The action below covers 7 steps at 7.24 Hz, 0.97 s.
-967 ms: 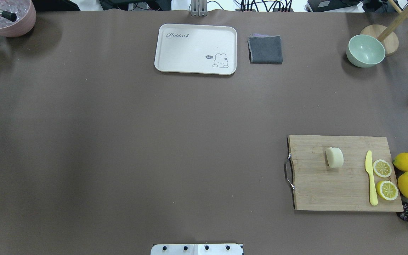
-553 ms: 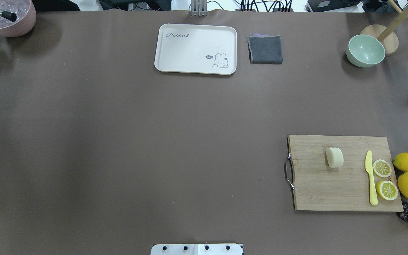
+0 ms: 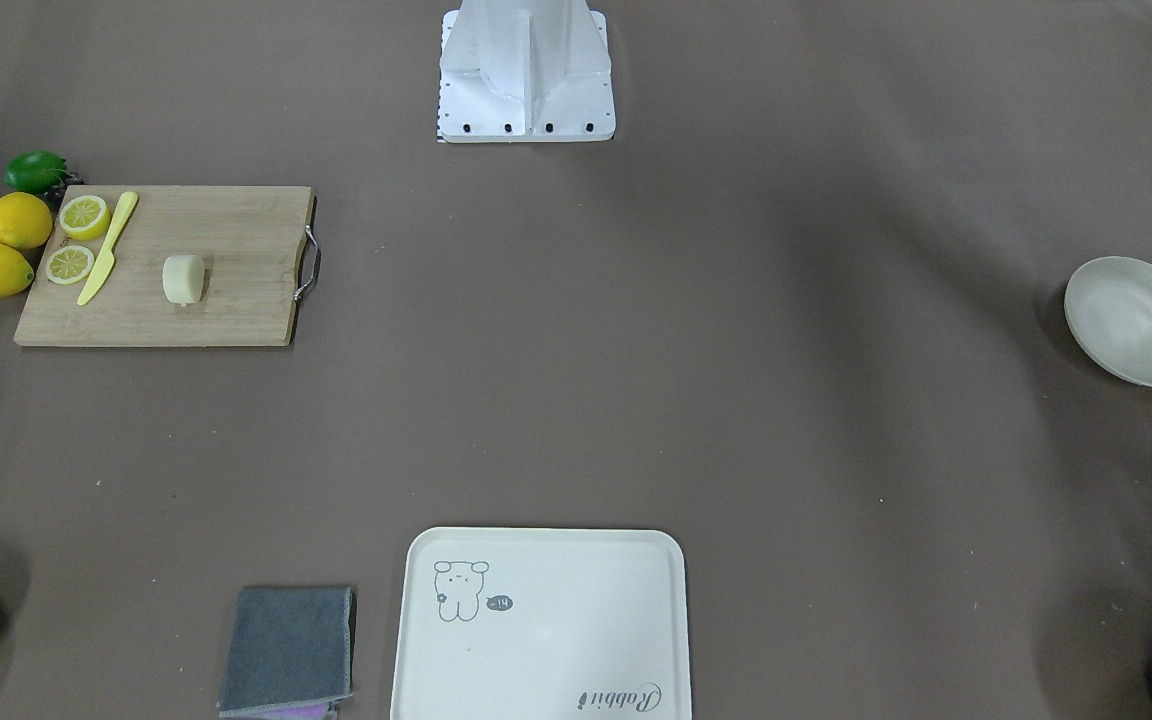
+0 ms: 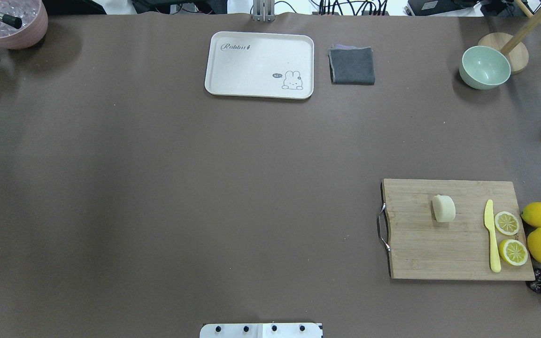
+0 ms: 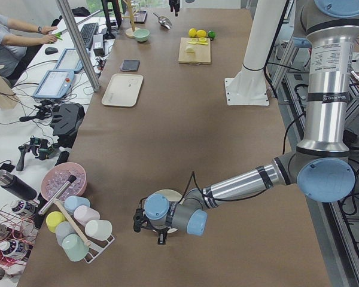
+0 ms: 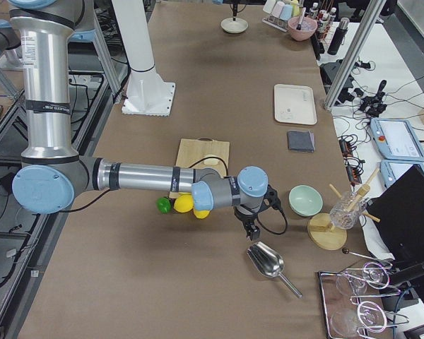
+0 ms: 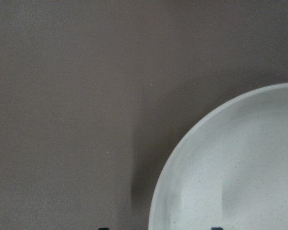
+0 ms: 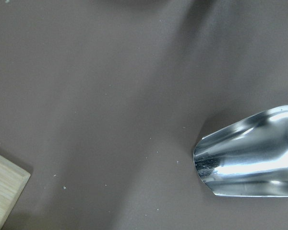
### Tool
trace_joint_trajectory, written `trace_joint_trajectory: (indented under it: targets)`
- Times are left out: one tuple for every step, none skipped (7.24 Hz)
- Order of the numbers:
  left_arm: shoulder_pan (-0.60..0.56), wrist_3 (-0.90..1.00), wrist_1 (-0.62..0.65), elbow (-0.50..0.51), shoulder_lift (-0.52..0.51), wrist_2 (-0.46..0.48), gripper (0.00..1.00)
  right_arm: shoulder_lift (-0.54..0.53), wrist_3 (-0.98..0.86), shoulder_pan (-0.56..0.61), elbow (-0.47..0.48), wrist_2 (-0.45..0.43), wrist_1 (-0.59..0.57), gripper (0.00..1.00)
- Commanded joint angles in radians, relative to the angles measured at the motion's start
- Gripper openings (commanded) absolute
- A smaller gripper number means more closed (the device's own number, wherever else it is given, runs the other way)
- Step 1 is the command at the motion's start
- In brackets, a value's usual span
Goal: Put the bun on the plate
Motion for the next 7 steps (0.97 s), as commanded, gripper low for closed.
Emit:
trace_joint_trajectory:
  targets:
    - [0.002,-0.002,0.002,0.001,-0.001,0.0,0.26,0.001,0.0,-0.002,0.002,-0.001,0.0,1.0]
    - [0.002,-0.01,0.0,0.001,0.001,0.0,0.26,0.001,0.0,-0.002,0.002,-0.001,0.0,1.0]
    - [0.002,-0.036,-0.001,0.0,0.001,0.0,0.12,0.001,0.0,-0.004,0.003,-0.001,0.0,1.0]
    - [0.002,-0.037,-0.003,-0.006,0.001,0.009,0.0,0.001,-0.001,-0.004,0.003,-0.001,0.0,1.0]
    - [0.002,-0.048,-0.001,-0.023,0.001,0.011,0.0,0.014,0.0,-0.005,0.006,-0.001,0.0,1.0]
    - [0.002,-0.082,0.0,-0.07,0.004,-0.041,0.0,0.074,0.053,-0.007,0.008,-0.003,-0.003,1.0]
    - [0.002,-0.211,-0.004,-0.137,0.004,-0.104,0.0,0.126,0.142,-0.037,0.011,-0.001,-0.003,1.0]
